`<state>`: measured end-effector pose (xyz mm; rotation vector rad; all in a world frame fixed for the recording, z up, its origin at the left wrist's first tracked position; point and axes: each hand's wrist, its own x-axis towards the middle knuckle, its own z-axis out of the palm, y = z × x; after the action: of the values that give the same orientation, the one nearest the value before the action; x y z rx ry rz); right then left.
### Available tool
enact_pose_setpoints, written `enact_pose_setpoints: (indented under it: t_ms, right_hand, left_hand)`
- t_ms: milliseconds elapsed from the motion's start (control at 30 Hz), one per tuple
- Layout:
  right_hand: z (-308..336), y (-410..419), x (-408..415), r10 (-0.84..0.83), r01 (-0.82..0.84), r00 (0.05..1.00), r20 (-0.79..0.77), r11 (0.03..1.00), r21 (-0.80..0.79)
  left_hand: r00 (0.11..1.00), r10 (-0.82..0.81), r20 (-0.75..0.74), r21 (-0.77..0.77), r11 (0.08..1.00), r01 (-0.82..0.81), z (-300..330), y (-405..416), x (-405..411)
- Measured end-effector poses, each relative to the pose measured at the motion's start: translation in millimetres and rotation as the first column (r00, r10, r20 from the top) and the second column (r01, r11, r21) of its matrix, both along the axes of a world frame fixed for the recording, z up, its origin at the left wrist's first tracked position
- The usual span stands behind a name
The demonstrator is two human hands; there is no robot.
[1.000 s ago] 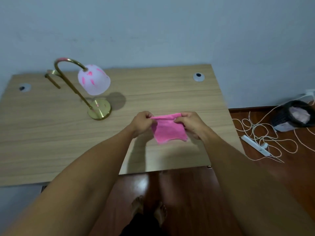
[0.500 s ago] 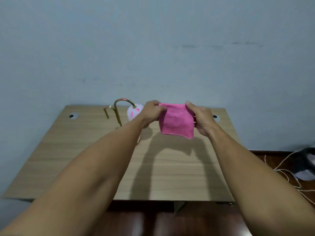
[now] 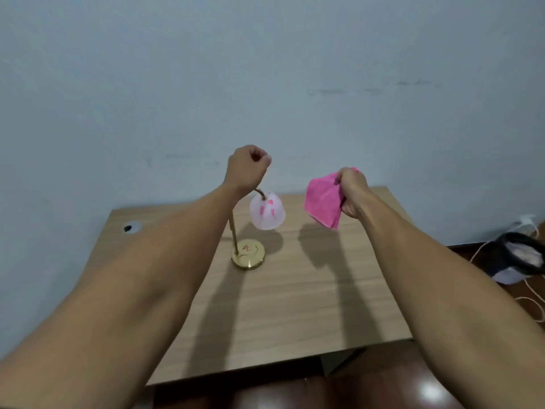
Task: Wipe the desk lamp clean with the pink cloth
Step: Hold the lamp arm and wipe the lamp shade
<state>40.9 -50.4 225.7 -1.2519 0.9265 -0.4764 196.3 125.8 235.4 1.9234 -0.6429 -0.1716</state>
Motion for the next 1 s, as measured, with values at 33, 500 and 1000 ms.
enact_pose_setpoints:
  t_ms: [33, 500, 1000]
  right_hand:
    - [-1.8, 6.3, 4.6, -0.036, 0.036, 0.999, 0.002, 0.999, -0.035]
    - [-80.0, 107.7, 79.8, 0.218, -0.241, 0.97, -0.106, 0.913, -0.329]
    - [-96.2, 102.3, 104.4, -0.023, 0.023, 1.0, -0.001, 0.985, -0.173]
  left_hand:
    - [0.999, 0.01, 0.045, 0.055, 0.998, -0.012, -4.7, 14.5, 7.3]
    - [0.933, -0.228, 0.278, 0.563, 0.826, 0.035, -62.6, 63.4, 63.4]
    - [0.911, -0.286, 0.296, 0.472, 0.873, 0.121, -80.9, 63.9, 78.6]
